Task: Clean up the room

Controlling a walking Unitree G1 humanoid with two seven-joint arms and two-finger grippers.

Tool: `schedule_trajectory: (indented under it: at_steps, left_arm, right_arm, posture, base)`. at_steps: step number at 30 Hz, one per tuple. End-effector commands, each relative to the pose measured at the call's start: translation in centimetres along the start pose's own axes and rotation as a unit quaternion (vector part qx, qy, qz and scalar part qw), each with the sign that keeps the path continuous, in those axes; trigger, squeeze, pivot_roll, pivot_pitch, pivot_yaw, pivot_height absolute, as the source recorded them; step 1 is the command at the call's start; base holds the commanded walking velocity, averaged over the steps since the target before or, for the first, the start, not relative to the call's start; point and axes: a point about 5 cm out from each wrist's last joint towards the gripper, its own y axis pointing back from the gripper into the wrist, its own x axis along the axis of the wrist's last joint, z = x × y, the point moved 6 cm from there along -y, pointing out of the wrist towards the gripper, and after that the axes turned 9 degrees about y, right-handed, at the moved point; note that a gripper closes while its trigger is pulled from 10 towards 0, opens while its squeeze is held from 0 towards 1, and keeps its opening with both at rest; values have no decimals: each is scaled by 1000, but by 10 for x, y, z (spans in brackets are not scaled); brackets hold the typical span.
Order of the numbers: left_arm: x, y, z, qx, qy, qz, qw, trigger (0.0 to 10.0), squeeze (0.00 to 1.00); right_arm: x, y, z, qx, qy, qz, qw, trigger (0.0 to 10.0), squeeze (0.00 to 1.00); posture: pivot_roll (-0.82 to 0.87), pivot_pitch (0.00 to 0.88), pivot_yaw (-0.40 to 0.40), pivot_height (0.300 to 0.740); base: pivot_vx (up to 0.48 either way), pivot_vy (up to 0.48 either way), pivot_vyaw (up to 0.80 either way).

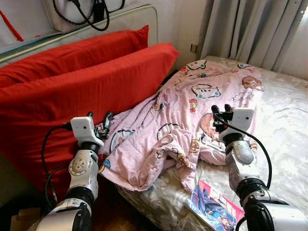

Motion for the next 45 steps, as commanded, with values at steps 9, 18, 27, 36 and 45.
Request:
schedule_trajectory:
  at_steps: [9, 18, 27, 36, 45]
  left_arm:
    - [2, 0, -2, -4, -5, 0, 1000, 10000, 0]
    - [-1, 0, -1, -8, -5, -8, 1000, 10000, 0]
    - [-1, 1, -2, -8, -5, -10, 1000, 10000, 0]
    - [-2, 2, -2, -8, -7, -10, 1000, 10000, 0]
    - [-4, 3, -2, -10, -6, -12, 1000, 10000, 0]
  right_arm:
    - [-4, 3, 4, -11, -8, -6, 1000, 10000, 0]
    - [-12, 2, 7, -19, -2, -35, 999, 10000, 0]
    - [-14, 3, 9, -22, 1, -39, 999, 10000, 0]
    - [-14, 5, 10, -27, 2, -34, 999, 10000, 0]
    - [-20, 6, 8, -26, 7, -51, 998, 10000, 0]
  posture:
    - [28, 0, 12, 740]
    - [26, 0, 14, 735]
    - [26, 0, 16, 685]
    - [27, 0, 18, 680]
    - [26, 0, 19, 680]
  base:
    - [0, 0, 0]
    - [0, 0, 0]
    - [0, 0, 0]
    - [0, 0, 0]
    - [0, 0, 0]
